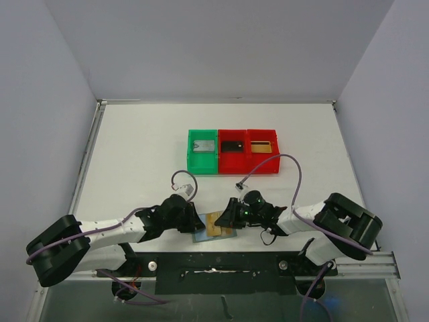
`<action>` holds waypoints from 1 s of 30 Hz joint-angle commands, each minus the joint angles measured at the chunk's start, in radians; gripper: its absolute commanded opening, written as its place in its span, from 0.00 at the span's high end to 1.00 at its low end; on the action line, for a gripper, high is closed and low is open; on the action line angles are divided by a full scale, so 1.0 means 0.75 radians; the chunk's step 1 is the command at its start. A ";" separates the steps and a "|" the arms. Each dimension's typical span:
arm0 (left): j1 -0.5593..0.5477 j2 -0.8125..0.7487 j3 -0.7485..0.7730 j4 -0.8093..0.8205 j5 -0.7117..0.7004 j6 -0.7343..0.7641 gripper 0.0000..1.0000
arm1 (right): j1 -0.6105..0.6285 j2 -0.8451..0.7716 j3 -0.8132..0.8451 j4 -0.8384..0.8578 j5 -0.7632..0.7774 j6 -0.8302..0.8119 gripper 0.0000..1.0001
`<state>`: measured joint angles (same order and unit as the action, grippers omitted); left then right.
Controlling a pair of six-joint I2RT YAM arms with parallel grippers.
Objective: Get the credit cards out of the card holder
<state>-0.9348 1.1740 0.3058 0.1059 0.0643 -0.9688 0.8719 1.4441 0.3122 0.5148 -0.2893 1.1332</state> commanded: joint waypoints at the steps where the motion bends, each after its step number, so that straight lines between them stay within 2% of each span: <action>1: -0.003 0.044 0.018 -0.035 0.004 0.027 0.90 | 0.007 0.035 0.060 0.060 -0.010 -0.014 0.83; 10: -0.003 0.048 0.019 -0.034 0.013 0.028 0.90 | 0.008 0.060 0.088 0.065 -0.032 -0.011 0.77; 13: -0.003 0.049 0.027 -0.044 0.010 0.029 0.90 | 0.010 0.082 0.093 0.092 -0.044 -0.001 0.81; 17: -0.003 0.043 0.032 -0.056 0.002 0.032 0.90 | 0.011 0.073 0.104 0.053 -0.032 -0.012 0.92; 21: -0.003 0.024 0.032 -0.072 -0.001 0.034 0.90 | 0.013 -0.016 0.101 -0.054 0.014 -0.042 1.00; 27: -0.001 -0.032 0.043 -0.101 -0.013 0.033 0.90 | -0.003 -0.221 0.089 -0.255 0.102 -0.095 1.00; 30: 0.001 -0.074 0.101 -0.206 -0.034 0.047 0.89 | -0.020 -0.338 0.105 -0.377 0.159 -0.156 1.00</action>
<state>-0.9344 1.1614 0.3164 0.0681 0.0731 -0.9630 0.8719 1.2976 0.3664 0.3489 -0.2474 1.0878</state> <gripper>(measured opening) 0.106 0.032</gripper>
